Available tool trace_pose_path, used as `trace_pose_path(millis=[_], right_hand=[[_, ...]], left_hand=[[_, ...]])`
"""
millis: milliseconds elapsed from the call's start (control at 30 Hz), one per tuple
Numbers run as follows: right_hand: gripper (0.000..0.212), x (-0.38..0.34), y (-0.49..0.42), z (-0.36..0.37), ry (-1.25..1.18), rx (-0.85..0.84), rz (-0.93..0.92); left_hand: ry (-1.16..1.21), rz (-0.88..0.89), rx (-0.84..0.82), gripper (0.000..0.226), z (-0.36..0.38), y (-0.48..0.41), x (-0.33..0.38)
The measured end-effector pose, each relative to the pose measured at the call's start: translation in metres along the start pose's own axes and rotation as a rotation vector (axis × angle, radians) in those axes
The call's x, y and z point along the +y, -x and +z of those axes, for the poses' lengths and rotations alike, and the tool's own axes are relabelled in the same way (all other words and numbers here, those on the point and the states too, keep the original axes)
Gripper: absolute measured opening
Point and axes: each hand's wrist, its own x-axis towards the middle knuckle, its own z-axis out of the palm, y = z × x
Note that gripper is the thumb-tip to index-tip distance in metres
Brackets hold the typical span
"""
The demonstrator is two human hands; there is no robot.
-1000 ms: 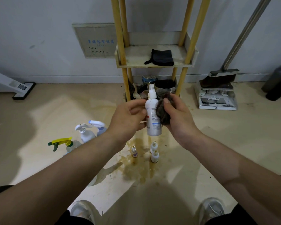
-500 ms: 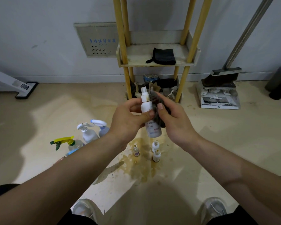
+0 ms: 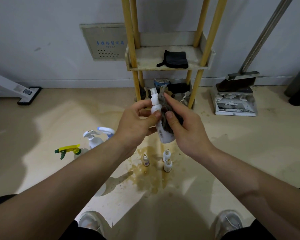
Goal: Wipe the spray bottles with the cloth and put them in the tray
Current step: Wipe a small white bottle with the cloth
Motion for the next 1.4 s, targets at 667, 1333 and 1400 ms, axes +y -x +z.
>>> trace_pose_path(millis=[667, 1333, 1400], right_hand=[[0.041, -0.006, -0.005, -0.005, -0.095, 0.05, 0.023], [0.035, -0.003, -0.007, -0.005, 0.023, 0.184, 0.151], [0.036, -0.005, -0.006, -0.004, 0.01, 0.174, 0.16]], left_hand=[[0.058, -0.044, -0.016, 0.038, 0.002, 0.001, 0.003], [0.065, -0.19, -0.017, 0.031, -0.003, -0.004, 0.008], [0.078, -0.176, 0.013, 0.031, -0.001, -0.007, 0.009]])
